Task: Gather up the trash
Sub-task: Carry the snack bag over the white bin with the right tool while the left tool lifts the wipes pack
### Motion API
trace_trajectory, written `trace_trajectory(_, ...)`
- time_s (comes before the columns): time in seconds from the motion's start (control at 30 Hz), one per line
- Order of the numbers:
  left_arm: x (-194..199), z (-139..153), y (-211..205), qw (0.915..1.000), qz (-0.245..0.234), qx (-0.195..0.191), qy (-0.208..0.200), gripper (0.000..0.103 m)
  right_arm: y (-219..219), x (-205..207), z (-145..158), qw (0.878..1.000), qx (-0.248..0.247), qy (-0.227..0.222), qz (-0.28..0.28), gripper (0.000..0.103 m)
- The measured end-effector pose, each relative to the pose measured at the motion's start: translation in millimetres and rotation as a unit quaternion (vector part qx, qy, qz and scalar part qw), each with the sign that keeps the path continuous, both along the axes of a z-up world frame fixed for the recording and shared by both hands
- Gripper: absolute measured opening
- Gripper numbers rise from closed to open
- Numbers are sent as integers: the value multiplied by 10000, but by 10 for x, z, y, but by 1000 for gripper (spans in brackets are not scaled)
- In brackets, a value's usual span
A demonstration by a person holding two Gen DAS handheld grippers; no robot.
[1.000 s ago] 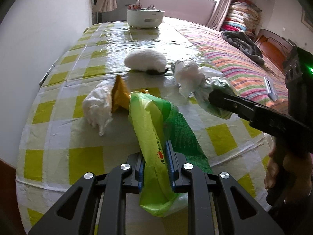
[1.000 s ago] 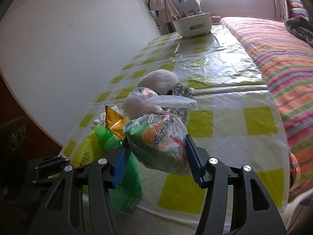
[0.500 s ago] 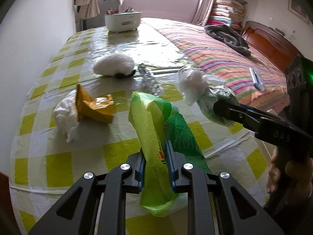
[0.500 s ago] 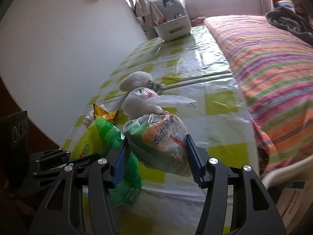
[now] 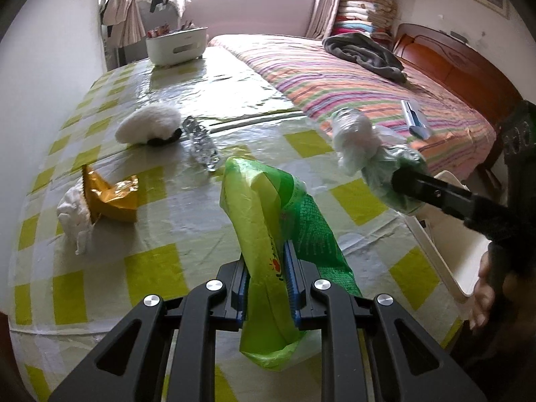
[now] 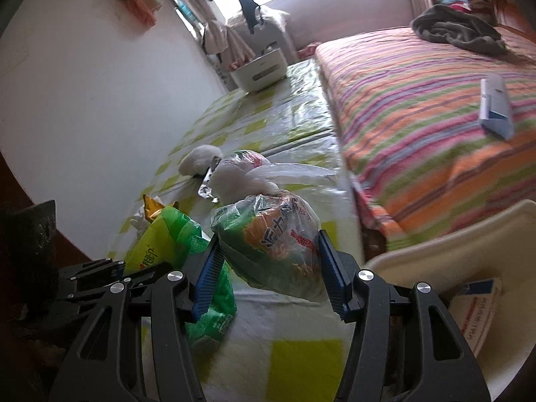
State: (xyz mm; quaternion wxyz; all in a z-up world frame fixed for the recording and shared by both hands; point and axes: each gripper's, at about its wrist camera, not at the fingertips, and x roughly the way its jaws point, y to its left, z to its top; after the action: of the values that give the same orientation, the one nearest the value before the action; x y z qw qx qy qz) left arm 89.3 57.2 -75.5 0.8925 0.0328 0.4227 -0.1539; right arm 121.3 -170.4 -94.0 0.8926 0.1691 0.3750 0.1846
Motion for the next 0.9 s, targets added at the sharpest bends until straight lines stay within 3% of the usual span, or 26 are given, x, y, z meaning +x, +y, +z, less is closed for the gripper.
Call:
trace_trajectory(0.4,-116,35,-363,9993,-323,71,-150,18,-571,-350,8,9978,209,-126,-612,54)
trace_trajectory(0.9,-195,134,-809,9973,-668,71,-288,18,-927,-585,61,9940,374,-322,-977,54)
